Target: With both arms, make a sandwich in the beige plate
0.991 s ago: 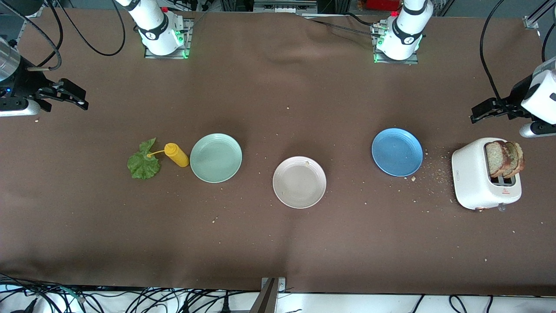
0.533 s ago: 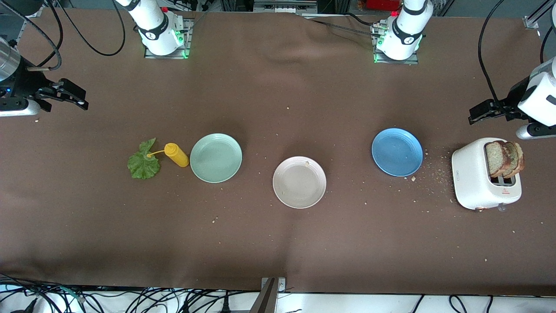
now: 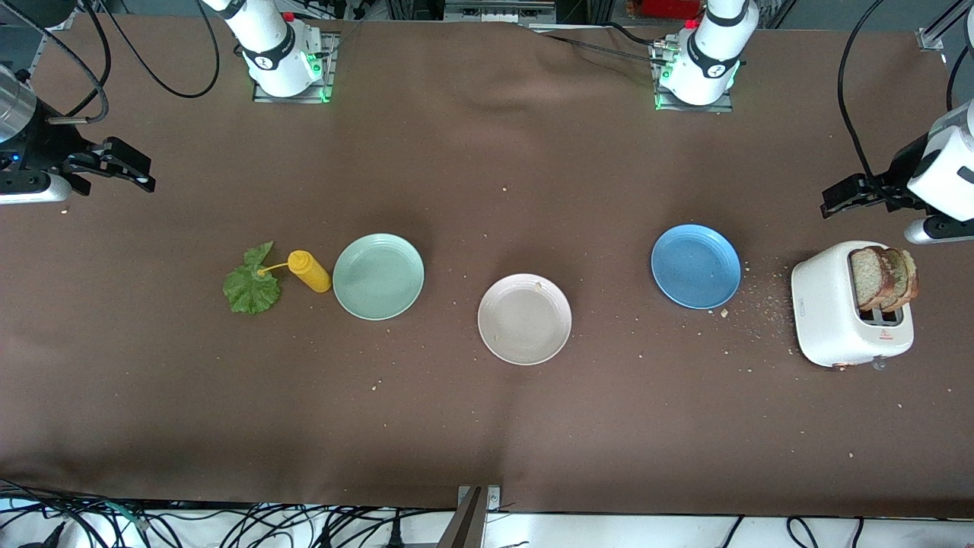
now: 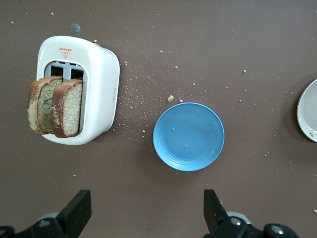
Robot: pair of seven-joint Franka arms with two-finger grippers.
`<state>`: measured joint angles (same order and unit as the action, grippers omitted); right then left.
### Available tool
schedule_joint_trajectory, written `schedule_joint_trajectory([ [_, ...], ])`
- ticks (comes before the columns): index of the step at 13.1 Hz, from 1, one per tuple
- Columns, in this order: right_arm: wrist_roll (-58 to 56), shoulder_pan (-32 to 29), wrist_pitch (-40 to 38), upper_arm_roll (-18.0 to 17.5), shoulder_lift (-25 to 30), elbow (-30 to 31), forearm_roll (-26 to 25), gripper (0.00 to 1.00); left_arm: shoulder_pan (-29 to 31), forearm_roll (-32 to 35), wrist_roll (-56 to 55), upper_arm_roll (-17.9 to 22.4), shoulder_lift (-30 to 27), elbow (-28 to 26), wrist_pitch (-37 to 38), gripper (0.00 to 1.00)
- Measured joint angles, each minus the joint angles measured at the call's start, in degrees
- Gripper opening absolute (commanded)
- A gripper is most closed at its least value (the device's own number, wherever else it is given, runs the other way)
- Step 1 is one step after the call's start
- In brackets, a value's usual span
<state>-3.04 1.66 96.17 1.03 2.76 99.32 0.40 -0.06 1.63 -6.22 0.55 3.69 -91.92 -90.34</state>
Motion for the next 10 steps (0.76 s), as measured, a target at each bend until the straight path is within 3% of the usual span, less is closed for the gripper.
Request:
schedule_joint_trajectory([
  [10, -0.01, 0.03, -1.18, -0.65, 0.15, -0.29, 0.0, 1.0, -0.02, 0.0, 0.0, -0.03, 0.01, 0.0, 0.04, 1.0],
])
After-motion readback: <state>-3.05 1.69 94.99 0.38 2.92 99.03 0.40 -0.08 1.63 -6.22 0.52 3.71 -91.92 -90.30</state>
